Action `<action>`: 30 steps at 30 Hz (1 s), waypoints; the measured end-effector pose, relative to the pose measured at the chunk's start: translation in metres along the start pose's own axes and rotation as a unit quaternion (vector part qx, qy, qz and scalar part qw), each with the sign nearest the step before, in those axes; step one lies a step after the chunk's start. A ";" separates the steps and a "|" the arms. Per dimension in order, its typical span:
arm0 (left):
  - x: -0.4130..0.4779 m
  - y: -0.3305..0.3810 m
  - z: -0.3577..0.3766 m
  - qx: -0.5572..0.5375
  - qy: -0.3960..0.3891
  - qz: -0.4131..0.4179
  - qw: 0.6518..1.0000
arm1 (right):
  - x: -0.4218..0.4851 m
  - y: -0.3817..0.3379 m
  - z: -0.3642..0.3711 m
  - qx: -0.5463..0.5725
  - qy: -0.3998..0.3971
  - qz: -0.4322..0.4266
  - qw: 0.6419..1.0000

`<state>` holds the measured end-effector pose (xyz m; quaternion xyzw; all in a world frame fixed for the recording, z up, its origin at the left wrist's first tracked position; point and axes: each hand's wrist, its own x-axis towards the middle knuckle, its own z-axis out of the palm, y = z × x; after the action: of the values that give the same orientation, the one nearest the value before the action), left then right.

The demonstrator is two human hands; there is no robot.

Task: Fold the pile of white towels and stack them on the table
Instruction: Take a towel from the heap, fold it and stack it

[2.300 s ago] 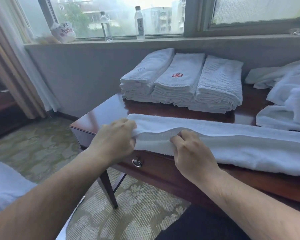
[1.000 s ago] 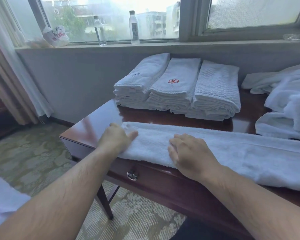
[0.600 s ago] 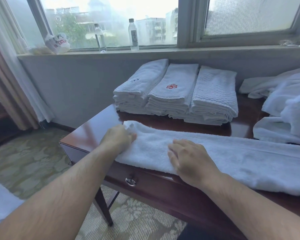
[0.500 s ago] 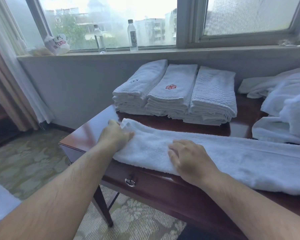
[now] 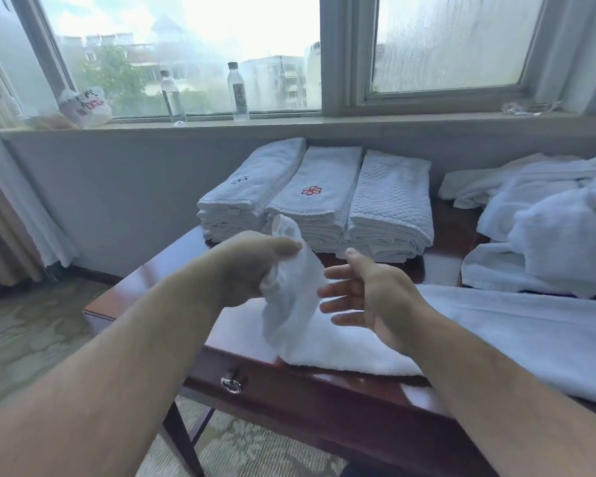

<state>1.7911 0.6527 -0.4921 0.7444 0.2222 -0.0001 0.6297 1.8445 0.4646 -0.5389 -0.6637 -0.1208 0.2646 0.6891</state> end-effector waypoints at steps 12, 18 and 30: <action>-0.002 0.053 0.186 -0.036 -0.198 0.034 0.979 | -0.059 -0.018 -0.163 0.205 -0.040 -0.003 0.978; 0.005 0.044 0.214 0.159 -0.140 0.168 0.963 | -0.068 0.006 -0.198 0.284 -0.025 0.057 0.957; 0.004 -0.021 0.179 0.364 -0.031 0.337 0.868 | -0.076 0.008 -0.210 0.097 0.164 0.040 0.981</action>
<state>1.8380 0.4885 -0.5496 0.9501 -0.0775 0.1076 0.2825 1.8884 0.2457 -0.5518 -0.6326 0.0463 0.1898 0.7495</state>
